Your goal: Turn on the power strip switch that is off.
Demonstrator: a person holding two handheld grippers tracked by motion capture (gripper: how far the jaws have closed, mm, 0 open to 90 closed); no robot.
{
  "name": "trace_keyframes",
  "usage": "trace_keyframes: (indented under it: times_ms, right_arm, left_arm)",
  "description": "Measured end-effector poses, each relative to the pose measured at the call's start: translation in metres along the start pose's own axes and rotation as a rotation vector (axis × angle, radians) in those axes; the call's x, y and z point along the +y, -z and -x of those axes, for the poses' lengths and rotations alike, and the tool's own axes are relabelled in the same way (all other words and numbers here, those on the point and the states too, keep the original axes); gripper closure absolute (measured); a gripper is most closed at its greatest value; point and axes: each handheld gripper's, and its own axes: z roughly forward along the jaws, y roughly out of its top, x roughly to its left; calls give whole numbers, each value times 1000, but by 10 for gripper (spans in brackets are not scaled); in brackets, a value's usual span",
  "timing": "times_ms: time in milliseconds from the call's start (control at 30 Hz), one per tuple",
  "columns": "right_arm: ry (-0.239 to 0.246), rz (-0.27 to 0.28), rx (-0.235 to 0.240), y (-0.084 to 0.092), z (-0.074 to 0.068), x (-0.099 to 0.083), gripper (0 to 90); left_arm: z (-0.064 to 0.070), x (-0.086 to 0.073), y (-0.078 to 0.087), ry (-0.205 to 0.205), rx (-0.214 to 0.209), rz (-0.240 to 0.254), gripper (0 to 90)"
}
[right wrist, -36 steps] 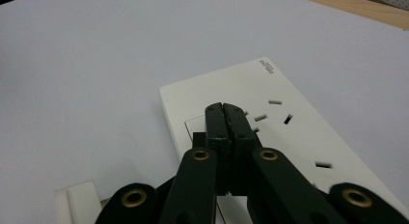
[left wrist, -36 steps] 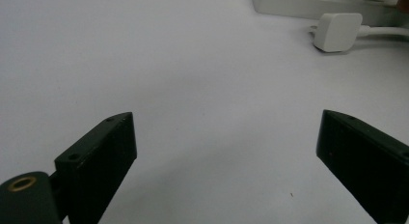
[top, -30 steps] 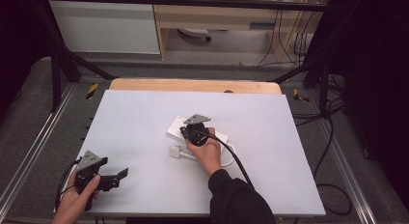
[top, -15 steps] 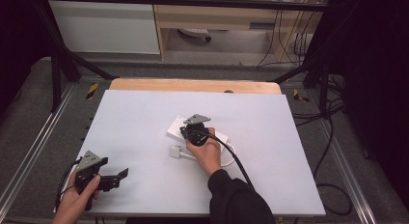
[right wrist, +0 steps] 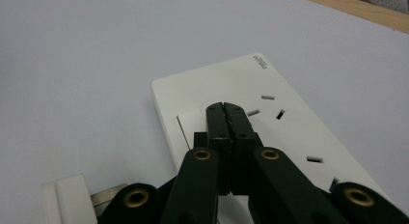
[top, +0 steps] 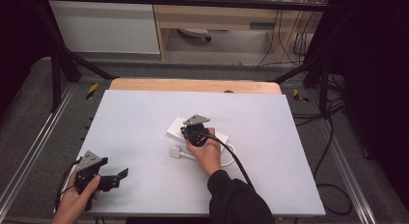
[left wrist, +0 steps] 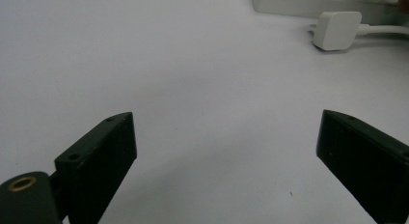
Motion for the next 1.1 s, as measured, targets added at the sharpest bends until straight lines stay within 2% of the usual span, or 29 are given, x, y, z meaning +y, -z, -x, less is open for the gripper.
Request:
trace_keyframes:
  times_ms: [133,267,567,1100]
  right_arm:
    - [6,-3,6,1,2,-1,900]
    - [-28,-2,18,2,3,-1,900]
    - [-17,-14,28,1,-1,3,900]
    - [-31,-10,34,0,-1,6,900]
  left_arm:
    - [0,0,-1,1,0,1,70]
    - [0,0,0,2,2,1,70]
    - [-1,0,0,1,2,-2,70]
    - [-1,0,0,4,5,-5,70]
